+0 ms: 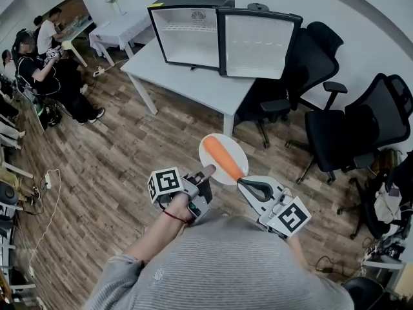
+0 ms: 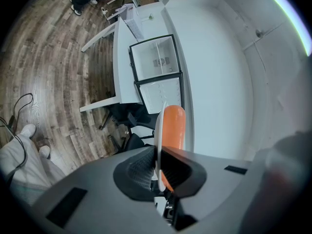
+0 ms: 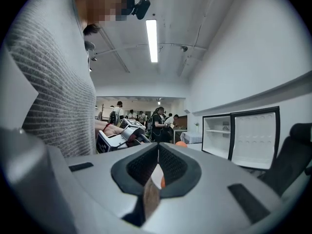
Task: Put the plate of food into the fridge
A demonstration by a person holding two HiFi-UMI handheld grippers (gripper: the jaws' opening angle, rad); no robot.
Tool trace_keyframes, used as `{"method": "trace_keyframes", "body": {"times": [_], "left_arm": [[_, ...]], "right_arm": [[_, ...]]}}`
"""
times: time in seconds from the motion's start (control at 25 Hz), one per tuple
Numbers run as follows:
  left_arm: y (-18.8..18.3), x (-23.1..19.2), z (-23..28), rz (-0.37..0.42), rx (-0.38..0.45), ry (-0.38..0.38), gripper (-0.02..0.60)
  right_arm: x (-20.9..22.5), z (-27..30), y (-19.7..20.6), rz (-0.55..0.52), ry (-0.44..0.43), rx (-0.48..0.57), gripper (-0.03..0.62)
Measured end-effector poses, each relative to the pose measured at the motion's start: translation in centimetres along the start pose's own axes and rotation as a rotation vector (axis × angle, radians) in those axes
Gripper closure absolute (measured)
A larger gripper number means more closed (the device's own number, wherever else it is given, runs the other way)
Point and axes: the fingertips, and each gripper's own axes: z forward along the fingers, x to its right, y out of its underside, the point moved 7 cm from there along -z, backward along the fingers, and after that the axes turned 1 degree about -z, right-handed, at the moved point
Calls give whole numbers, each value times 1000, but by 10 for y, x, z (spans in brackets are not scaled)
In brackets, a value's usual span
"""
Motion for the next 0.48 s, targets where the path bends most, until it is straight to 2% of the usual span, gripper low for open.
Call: {"method": "trace_keyframes", "body": {"times": [0.48], "left_arm": [[2, -1, 5, -13, 30, -6, 551]], "right_arm": [[21, -8, 6, 51, 13, 3, 580]]}}
